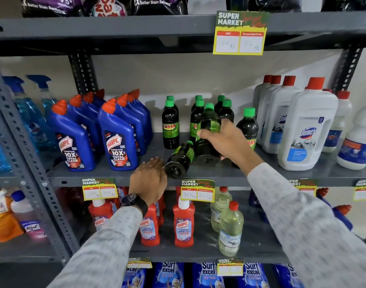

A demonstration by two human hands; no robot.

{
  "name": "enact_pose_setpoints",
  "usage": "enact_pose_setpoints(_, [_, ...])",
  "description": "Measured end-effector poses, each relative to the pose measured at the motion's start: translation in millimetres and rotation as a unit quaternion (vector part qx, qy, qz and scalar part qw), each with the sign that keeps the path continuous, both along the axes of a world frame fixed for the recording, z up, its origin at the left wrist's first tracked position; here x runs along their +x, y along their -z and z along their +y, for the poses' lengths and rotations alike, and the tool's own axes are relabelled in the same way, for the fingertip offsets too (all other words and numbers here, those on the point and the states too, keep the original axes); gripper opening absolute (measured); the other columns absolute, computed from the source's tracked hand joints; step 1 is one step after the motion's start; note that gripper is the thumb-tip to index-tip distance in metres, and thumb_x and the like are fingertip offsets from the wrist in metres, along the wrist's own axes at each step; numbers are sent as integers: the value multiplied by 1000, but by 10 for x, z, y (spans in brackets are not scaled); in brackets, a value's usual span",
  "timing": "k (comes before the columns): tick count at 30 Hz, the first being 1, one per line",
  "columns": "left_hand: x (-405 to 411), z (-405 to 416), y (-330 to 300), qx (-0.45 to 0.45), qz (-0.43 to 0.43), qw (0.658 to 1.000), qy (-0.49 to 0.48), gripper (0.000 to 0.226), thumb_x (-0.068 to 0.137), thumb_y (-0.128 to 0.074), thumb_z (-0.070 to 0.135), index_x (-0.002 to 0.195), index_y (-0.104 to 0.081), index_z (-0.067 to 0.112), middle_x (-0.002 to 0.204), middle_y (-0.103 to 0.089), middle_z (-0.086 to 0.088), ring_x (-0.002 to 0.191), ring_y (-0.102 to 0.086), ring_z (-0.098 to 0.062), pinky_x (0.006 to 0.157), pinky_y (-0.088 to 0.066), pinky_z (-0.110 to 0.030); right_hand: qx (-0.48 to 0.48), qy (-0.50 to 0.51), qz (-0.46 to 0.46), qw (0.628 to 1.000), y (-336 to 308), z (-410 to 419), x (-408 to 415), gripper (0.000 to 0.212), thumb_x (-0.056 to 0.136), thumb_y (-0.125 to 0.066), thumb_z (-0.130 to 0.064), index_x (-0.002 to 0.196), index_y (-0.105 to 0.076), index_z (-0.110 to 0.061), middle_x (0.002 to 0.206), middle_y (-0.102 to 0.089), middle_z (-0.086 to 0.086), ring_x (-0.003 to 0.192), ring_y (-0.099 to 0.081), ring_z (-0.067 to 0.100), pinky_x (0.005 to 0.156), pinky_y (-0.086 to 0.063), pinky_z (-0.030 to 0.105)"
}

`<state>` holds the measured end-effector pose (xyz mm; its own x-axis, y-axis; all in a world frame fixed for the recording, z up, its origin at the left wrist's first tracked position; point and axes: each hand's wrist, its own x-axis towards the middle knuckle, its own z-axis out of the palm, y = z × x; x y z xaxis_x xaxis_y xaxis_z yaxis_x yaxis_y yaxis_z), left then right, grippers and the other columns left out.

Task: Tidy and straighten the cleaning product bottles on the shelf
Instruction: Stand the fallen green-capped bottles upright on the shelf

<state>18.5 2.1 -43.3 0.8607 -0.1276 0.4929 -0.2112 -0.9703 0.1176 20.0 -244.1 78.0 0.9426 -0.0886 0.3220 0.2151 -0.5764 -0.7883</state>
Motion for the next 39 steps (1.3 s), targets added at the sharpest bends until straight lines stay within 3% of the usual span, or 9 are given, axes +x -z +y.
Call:
enact_pose_setpoints(4, [1,-9,-4,-7,-2,1000,-7,59,99,-25,37,140,-59,12,147,-57,-8,139,-51,-20,119,-35,-38,74,-84,-94,989,45,-33,-71,71,90,-76,-37,149,-37,-29,107,-67,-21,92,-65,-8,75,-48,16])
enact_pose_setpoints(7, [11,-6,8,-7,-3,1000,-6,53,102,-30,34,141,-58,13,148,-56,-7,139,-50,-18,120,-34,-37,98,-107,-93,985,304,-59,-55,81,95,-73,-16,159,-26,-30,119,-61,-28,106,-57,-19,90,-45,13])
enact_pose_setpoints(14, [7,-8,-2,-1,-7,1000,-6,55,101,-30,36,141,-58,13,148,-56,-6,139,-50,-17,120,-34,-36,99,-108,-77,986,711,-71,42,87,96,-68,-3,162,-20,-33,133,-62,-16,124,-57,2,108,-46,35])
enact_pose_setpoints(20, [17,1,10,-5,-5,1000,-9,53,102,-31,37,142,-57,15,149,-55,-5,140,-49,-18,120,-34,-36,117,-131,-97,980,823,-71,119,84,97,-68,-9,160,-22,-39,137,-55,-26,126,-51,-11,111,-41,28])
enact_pose_setpoints(24, [39,-3,20,-7,-6,1000,-10,48,104,-36,36,143,-56,17,150,-54,-4,141,-48,-16,120,-32,-34,107,-88,-146,980,853,-31,111,77,80,-84,-44,132,-33,-68,132,-57,-26,124,-54,-5,101,-43,21])
enact_pose_setpoints(27, [40,-3,23,-4,-4,1000,-13,53,103,-30,38,144,-55,17,151,-54,-4,141,-47,-16,120,-32,-34,81,-25,-159,984,916,21,149,77,67,-90,-51,130,-47,-50,122,-60,-21,112,-59,0,92,-48,20])
enact_pose_setpoints(32, [32,-5,24,-10,-7,1000,-12,54,102,-30,39,143,-56,17,150,-55,-4,141,-48,-17,119,-32,-34,67,-9,-148,987,1029,6,179,85,79,-86,-37,148,-37,-27,116,-59,-24,105,-58,-9,90,-45,15])
enact_pose_setpoints(35, [42,-2,30,-6,-7,1000,-11,49,104,-35,37,143,-56,17,150,-54,-4,141,-48,-17,119,-33,-34,70,-18,-123,990,1011,-33,185,87,81,-84,-33,152,-35,-25,114,-57,-27,105,-54,-18,92,-46,17])
enact_pose_setpoints(39, [37,-3,26,-8,-8,1000,-13,47,105,-36,36,143,-56,17,150,-55,-4,141,-48,-16,119,-32,-34,56,-3,-145,988,977,-2,175,86,70,-89,-48,142,-43,-30,131,-51,-11,117,-52,3,100,-44,28])
